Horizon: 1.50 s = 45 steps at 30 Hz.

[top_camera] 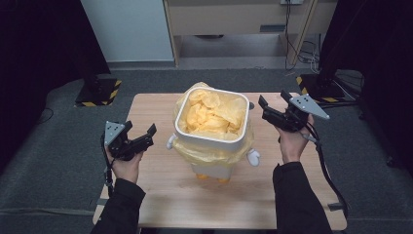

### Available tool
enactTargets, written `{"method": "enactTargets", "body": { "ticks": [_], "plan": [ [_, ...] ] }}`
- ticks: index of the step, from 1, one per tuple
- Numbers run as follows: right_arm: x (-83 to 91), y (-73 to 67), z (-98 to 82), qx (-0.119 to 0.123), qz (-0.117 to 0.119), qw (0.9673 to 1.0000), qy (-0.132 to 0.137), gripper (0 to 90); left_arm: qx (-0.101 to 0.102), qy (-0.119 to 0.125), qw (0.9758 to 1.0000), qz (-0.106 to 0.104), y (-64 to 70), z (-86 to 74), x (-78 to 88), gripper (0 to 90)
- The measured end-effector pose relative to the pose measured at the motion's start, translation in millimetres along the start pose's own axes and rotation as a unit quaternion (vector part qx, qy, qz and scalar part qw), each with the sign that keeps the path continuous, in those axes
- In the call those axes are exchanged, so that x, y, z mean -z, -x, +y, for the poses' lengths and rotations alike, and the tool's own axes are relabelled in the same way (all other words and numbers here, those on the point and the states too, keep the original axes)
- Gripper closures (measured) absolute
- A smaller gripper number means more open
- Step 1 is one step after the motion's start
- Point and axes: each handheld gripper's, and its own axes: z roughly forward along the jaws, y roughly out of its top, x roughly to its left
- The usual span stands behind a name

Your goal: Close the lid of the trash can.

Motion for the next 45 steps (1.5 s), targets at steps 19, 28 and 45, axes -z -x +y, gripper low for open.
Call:
{"method": "enactTargets", "body": {
  "ticks": [19,28,45],
  "plan": [
    [15.2,17.8,-66.9,-0.009,-0.010,0.9957,-0.092,13.1,-0.008,-0.091,0.9958,-0.009,-12.0,-50.7,-4.8,7.9],
    [18.9,14.4,-95.6,0.002,0.008,0.9899,-0.141,10.6,-0.018,-0.132,0.9909,-0.018,-15.2,-74.9,-3.0,7.8],
    [40.9,27.3,-124.5,0.023,0.024,0.9785,-0.203,6.3,-0.049,-0.209,0.9764,-0.025,-37.0,-103.2,4.5,8.8]
  ]
}}
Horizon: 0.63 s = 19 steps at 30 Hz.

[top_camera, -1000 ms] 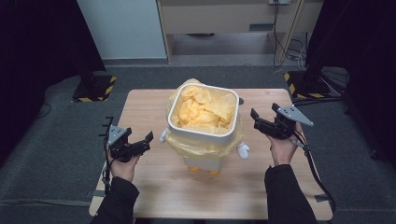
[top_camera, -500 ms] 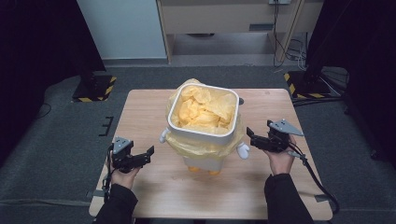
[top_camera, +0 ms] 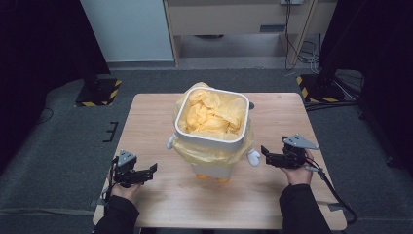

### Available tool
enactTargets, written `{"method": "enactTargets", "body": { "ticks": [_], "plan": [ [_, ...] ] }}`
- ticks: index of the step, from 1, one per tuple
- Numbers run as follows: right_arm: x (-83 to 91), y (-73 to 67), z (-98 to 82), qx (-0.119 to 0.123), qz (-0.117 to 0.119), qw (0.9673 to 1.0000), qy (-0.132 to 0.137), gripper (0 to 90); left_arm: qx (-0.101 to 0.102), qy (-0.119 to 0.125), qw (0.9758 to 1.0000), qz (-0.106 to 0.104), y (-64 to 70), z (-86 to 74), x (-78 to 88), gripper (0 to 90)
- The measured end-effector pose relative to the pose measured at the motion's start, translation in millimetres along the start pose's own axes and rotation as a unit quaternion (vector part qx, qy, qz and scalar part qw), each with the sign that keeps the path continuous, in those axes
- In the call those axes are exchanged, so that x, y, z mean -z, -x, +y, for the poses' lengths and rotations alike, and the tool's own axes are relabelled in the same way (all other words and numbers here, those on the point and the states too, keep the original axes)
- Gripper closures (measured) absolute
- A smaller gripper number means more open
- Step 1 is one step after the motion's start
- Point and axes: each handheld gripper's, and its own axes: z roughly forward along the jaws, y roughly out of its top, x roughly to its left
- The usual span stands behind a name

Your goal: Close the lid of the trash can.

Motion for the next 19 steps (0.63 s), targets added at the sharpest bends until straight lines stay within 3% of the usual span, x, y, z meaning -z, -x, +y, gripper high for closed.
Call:
{"method": "enactTargets", "body": {
  "ticks": [4,9,14,19],
  "plan": [
    [7.6,15.2,-11.7,0.001,-0.015,0.9996,-0.024,5.3,0.000,-0.017,0.9998,0.010,-7.6,-6.3,-1.9,8.7],
    [17.7,34.9,-25.2,-0.026,-0.033,0.9984,-0.038,4.9,0.003,-0.023,0.9994,0.027,-15.3,-9.2,-1.4,8.5],
    [18.5,43.9,-33.0,-0.044,-0.039,0.9968,-0.054,4.1,-0.003,-0.040,0.9982,0.044,-23.6,-13.2,-1.2,8.1],
    [17.3,49.0,-39.1,-0.053,-0.043,0.9950,-0.073,3.6,0.016,-0.056,0.9969,0.053,-33.2,-17.6,-3.7,7.9]
  ]
}}
